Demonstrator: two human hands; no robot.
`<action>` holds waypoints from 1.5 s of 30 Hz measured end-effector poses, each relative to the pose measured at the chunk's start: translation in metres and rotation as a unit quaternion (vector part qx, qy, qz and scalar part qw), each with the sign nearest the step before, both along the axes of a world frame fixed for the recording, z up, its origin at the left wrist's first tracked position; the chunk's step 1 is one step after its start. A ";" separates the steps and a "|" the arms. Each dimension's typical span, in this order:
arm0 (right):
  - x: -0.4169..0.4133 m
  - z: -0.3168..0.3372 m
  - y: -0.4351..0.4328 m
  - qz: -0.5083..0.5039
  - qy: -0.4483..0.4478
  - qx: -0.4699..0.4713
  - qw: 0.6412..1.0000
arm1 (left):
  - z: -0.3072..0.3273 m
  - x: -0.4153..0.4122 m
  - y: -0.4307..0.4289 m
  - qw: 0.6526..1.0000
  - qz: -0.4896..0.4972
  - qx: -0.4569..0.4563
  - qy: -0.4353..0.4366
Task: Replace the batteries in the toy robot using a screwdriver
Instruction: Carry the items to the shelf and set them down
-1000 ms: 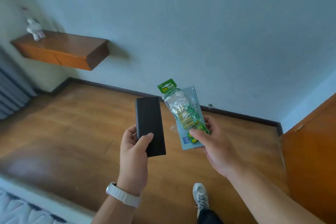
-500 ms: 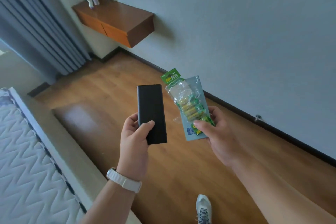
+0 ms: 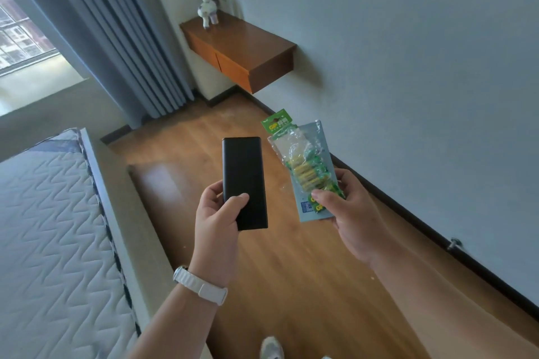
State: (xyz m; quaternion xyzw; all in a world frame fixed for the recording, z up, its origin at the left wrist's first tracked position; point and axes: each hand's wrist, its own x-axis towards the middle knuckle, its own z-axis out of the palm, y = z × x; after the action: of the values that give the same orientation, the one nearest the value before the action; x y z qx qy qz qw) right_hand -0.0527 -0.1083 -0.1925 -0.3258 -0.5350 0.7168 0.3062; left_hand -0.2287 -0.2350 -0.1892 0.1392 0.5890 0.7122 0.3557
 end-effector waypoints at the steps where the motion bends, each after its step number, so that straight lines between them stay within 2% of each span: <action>1: -0.008 0.001 0.004 0.005 0.003 0.002 1.000 | 0.001 -0.006 0.002 1.000 0.005 0.003 -0.002; 8: -0.077 0.004 0.034 0.008 0.010 0.006 1.000 | -0.002 -0.073 0.031 1.000 0.012 0.011 -0.012; 20: -0.258 0.019 0.093 -0.042 -0.013 0.046 0.998 | 0.011 -0.280 0.108 0.998 -0.029 0.046 0.013; 33: -0.414 0.039 0.153 0.012 -0.004 0.071 0.997 | 0.014 -0.424 0.125 0.997 0.056 0.051 0.012; 45: -0.600 0.011 0.275 0.072 0.000 0.037 0.997 | 0.006 -0.580 0.229 0.993 0.117 0.030 0.014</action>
State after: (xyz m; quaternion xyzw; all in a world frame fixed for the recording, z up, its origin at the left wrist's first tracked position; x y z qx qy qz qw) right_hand -0.6523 0.1671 -0.1810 -0.2749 -0.5833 0.7169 0.2652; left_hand -0.8086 -0.0055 -0.1836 0.0892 0.5847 0.7642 0.2573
